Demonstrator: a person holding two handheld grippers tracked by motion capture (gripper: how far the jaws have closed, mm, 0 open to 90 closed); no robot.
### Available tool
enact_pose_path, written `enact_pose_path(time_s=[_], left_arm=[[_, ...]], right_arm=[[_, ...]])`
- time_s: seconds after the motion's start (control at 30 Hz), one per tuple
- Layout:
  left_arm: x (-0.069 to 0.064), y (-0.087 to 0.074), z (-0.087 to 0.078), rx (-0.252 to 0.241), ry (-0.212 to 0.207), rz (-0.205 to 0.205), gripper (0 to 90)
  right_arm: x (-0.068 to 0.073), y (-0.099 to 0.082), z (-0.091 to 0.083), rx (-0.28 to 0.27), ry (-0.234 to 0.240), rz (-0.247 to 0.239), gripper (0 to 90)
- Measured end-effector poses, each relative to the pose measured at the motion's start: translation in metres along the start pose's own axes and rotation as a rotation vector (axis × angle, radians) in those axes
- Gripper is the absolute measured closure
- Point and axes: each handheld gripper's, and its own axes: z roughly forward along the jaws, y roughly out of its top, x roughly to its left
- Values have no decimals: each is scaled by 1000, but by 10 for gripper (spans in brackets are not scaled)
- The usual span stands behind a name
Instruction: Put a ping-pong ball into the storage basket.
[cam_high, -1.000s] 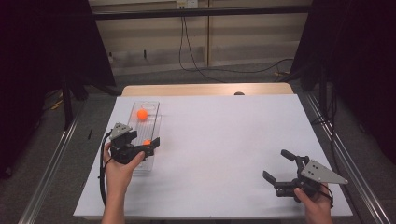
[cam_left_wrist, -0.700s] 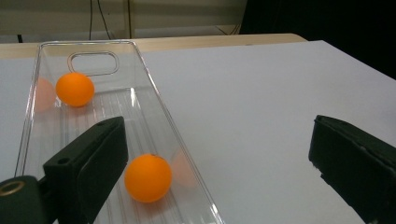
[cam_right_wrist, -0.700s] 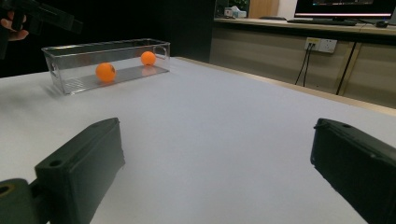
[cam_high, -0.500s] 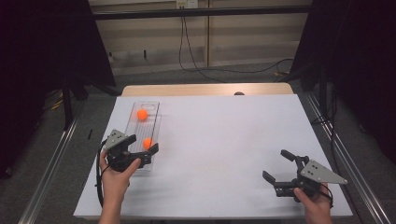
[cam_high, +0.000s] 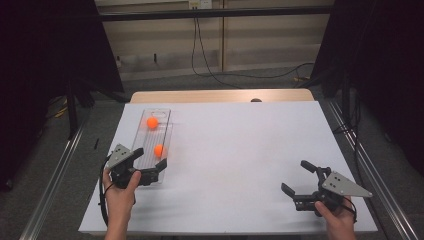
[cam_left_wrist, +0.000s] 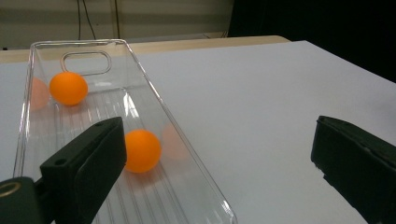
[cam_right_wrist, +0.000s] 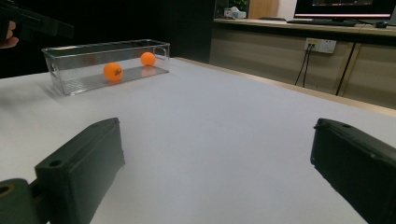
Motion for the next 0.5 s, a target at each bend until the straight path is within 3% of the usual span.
enact_pose_path(time_s=[0.4, 0.5], left_arm=[[3, -11, -8, -33, -2, 21, 35], [4, -13, -9, -22, 5, 19, 35]], right_arm=[[0, 0, 0, 0, 0, 1, 20], [0, 0, 0, -1, -1, 1, 20]])
